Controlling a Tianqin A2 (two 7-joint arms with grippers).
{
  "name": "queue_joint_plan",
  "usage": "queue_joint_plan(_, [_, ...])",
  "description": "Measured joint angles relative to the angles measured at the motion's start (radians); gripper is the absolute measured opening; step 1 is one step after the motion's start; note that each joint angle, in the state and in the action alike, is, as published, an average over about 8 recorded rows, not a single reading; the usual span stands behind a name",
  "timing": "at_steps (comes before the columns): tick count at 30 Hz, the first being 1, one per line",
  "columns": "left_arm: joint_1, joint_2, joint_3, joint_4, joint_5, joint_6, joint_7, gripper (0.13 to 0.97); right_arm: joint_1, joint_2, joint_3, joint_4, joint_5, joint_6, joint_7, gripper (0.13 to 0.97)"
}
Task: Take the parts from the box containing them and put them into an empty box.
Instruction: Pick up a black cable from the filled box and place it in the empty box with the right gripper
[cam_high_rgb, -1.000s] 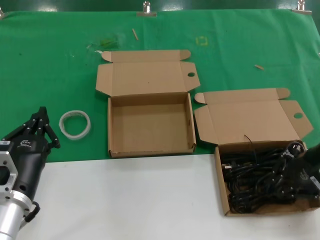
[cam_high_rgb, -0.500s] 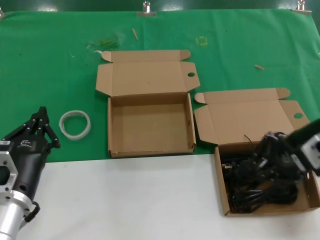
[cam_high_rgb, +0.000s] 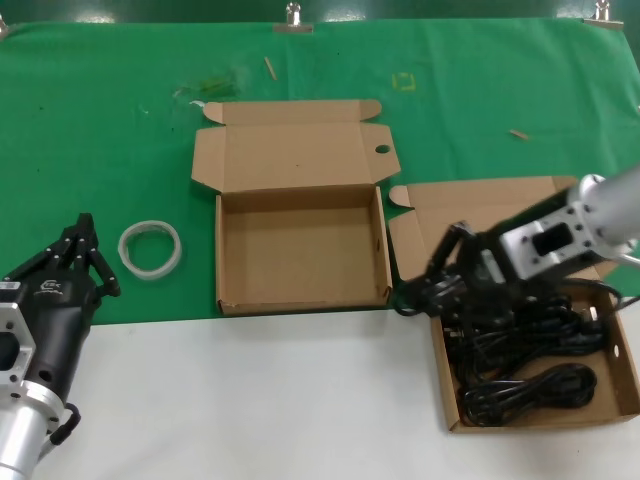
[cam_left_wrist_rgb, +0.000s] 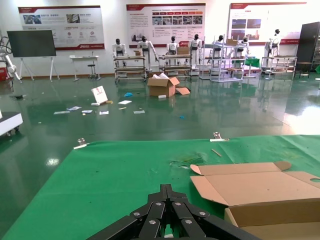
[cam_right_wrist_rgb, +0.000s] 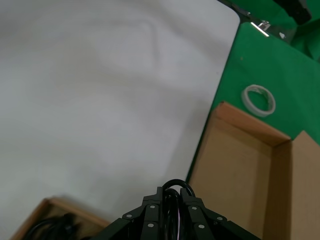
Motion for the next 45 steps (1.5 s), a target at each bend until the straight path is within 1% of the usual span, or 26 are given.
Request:
queue_joint_plan(14, [0.0,0.0,0.0,0.0,0.0,0.0,0.0,0.14,0.095,-0.194,-0.078,-0.113,-0.093,0.091,0.058,0.193])
queue_joint_plan(23, [0.0,0.0,0.0,0.0,0.0,0.0,0.0,0.14,0.138,-0.315,-0.118,-0.213,-0.13,0.149,0.059,0.193])
queue_joint_plan(30, [0.0,0.0,0.0,0.0,0.0,0.0,0.0,0.14,0.164,-0.404,-0.139,-0.316,-0.146,0.2,0.028,0.193])
queue_joint_plan(37, [0.0,0.0,0.0,0.0,0.0,0.0,0.0,0.14,0.189,-0.488,-0.15,-0.447,-0.151,0.258,-0.031,0.193])
queue_joint_plan(45, [0.0,0.0,0.0,0.0,0.0,0.0,0.0,0.14,0.203,-0.554,-0.152,-0.585,-0.148,0.31,-0.108,0.193])
